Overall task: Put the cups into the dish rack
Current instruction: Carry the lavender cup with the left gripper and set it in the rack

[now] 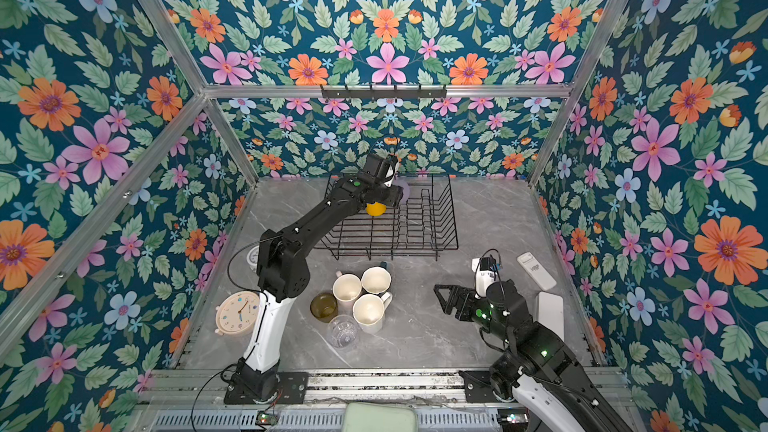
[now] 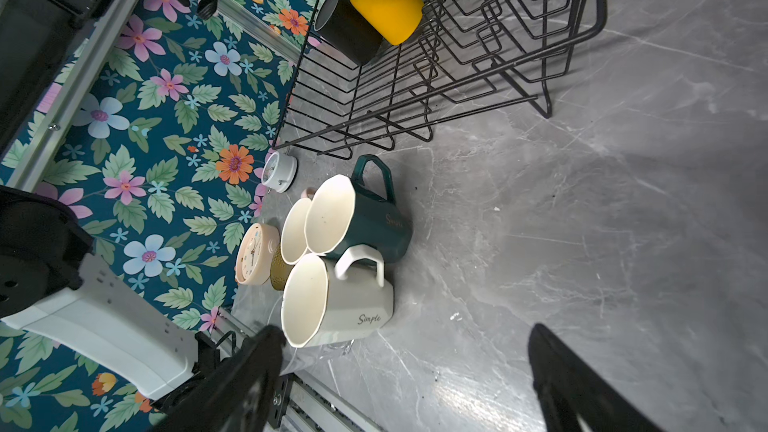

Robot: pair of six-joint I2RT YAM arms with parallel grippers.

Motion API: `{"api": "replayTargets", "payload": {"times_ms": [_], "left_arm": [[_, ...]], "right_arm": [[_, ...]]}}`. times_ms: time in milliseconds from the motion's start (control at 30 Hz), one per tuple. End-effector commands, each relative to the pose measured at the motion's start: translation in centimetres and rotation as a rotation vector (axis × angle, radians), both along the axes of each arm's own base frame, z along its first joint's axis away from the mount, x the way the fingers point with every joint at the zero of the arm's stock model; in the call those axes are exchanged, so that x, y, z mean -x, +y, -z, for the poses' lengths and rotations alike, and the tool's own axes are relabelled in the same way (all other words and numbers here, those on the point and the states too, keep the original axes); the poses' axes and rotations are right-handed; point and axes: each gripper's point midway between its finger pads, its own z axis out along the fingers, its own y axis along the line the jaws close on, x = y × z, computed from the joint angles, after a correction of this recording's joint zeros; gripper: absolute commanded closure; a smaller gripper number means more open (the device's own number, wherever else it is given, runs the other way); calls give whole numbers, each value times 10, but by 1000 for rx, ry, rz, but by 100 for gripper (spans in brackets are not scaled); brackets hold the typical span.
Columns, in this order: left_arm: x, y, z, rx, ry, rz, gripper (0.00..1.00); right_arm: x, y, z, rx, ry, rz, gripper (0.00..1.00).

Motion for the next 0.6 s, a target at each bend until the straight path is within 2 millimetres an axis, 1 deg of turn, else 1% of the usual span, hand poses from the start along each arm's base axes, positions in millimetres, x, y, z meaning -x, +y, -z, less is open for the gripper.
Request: {"api": "replayTargets", "payload": {"times_ms": [0,167,233,333,567], "left_arm": [[0,8,-11,-49,-40,-6,100],[7,5,-20,-32,-44,23,100],[10,2,-20,-22,-35,39,100],[14,-3,-16,-20,-24,52,100],[16,-9,5,-63,6,59,100]], "right_arm": [[-2,2,-2,-9,-5,-4,8],[-3,6,1,-10,1,-14,8],[-4,7,0,-12,2,-17,9],[-4,7,0,-10,3,-19,8],[-3,7,0,-7,4,-22,8]]}}
